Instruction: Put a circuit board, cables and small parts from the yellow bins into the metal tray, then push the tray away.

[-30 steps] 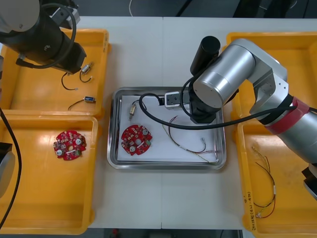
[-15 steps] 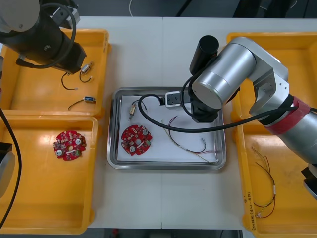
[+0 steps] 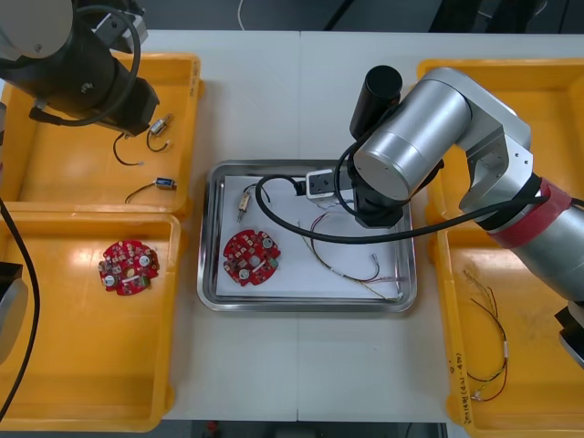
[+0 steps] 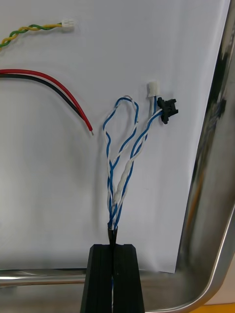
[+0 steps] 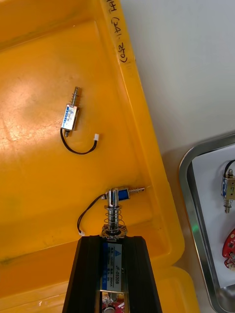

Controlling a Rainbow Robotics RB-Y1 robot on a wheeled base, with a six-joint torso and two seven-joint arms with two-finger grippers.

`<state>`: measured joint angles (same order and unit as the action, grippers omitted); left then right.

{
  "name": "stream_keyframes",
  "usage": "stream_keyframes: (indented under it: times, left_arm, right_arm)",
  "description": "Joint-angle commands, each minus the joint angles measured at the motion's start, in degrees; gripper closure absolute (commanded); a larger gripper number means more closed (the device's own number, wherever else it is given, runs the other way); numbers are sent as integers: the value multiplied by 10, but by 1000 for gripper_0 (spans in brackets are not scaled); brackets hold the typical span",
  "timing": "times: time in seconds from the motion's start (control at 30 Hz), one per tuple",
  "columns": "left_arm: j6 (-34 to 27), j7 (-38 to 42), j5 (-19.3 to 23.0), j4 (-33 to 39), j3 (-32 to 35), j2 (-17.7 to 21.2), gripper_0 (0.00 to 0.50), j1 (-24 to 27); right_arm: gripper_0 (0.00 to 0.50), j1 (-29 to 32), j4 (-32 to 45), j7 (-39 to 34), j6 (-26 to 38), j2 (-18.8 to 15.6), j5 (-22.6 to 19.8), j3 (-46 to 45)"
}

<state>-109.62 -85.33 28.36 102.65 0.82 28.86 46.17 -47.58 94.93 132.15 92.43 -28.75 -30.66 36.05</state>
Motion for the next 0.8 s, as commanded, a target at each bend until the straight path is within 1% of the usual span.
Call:
stream_keyframes:
  times: [0.03, 0.2, 0.23, 0.27, 0.3, 0.67, 0.8]
  left_arm:
    - [-4, 52, 1, 24, -6, -7, 499, -2]
    - [-4, 52, 1, 24, -6, -7, 499, -2]
    - [-4, 52, 1, 24, -6, -7, 500, -2]
    - [-4, 52, 1, 24, -6, -7, 499, -2]
    - [-4, 52, 1, 24, -6, -7, 499, -2]
    - [-4, 52, 1, 24, -6, -7, 499, -2]
    - [-4, 52, 2, 23, -6, -7, 499, -2]
  right_arm:
    - [500, 2, 20, -17, 5, 1, -5, 7]
    - [500, 2, 21, -17, 3, 5, -3, 7]
    - [341, 2, 23, -17, 2, 5, -1, 7]
    - [210, 2, 24, -17, 1, 5, 1, 7]
    - [0, 2, 24, -18, 1, 7, 2, 7]
    - [0, 2, 36, -23, 6, 12, 6, 7]
    - [0, -3, 42, -23, 34, 14, 15, 7]
